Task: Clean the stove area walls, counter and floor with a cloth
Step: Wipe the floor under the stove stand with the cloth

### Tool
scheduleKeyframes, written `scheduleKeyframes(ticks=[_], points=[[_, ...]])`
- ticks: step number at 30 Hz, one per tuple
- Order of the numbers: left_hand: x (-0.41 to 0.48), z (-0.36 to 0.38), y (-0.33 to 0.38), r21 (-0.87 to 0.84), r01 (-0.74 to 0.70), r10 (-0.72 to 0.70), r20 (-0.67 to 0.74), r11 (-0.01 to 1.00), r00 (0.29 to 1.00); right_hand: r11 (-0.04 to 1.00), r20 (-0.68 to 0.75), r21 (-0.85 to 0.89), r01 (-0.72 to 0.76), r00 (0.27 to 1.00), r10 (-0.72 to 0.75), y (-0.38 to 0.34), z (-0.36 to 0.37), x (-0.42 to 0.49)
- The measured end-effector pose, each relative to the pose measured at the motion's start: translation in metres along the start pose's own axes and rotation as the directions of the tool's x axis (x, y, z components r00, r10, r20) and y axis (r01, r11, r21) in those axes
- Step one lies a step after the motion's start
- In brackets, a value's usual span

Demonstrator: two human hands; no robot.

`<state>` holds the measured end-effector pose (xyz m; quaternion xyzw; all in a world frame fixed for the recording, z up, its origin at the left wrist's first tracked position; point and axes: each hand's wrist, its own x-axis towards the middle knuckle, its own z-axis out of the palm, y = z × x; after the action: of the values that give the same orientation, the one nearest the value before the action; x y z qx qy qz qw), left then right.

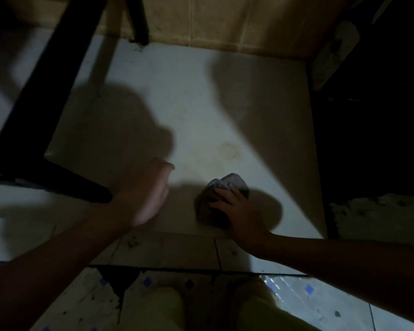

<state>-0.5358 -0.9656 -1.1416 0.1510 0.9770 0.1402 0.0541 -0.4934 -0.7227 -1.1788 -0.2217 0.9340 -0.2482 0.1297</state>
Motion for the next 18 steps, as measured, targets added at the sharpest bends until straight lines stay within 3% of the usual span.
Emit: scheduleKeyframes(ticks=[5,10,13,18], points=[[-0.042,-0.022,-0.012,-0.009,-0.075,0.075,-0.012,0.997,0.997,0.996,0.045,-0.016,0.093,0.995,-0.092,-0.026,0.017,0.029],[-0.083,-0.026,-0.029,0.063,0.049,-0.049,0.000,0.997,0.999,0.980,0.092,-0.022,0.197,0.977,-0.194,-0.056,0.028,0.057],[-0.100,-0.028,-0.040,0.087,0.130,-0.133,0.026,0.988,0.991,0.973,0.207,-0.037,0.228,0.954,-0.215,-0.074,0.027,0.069],[-0.118,-0.037,-0.054,0.238,0.143,-0.149,0.009,0.961,0.989,0.959,0.314,-0.085,0.272,0.920,-0.233,-0.099,0.031,0.089]])
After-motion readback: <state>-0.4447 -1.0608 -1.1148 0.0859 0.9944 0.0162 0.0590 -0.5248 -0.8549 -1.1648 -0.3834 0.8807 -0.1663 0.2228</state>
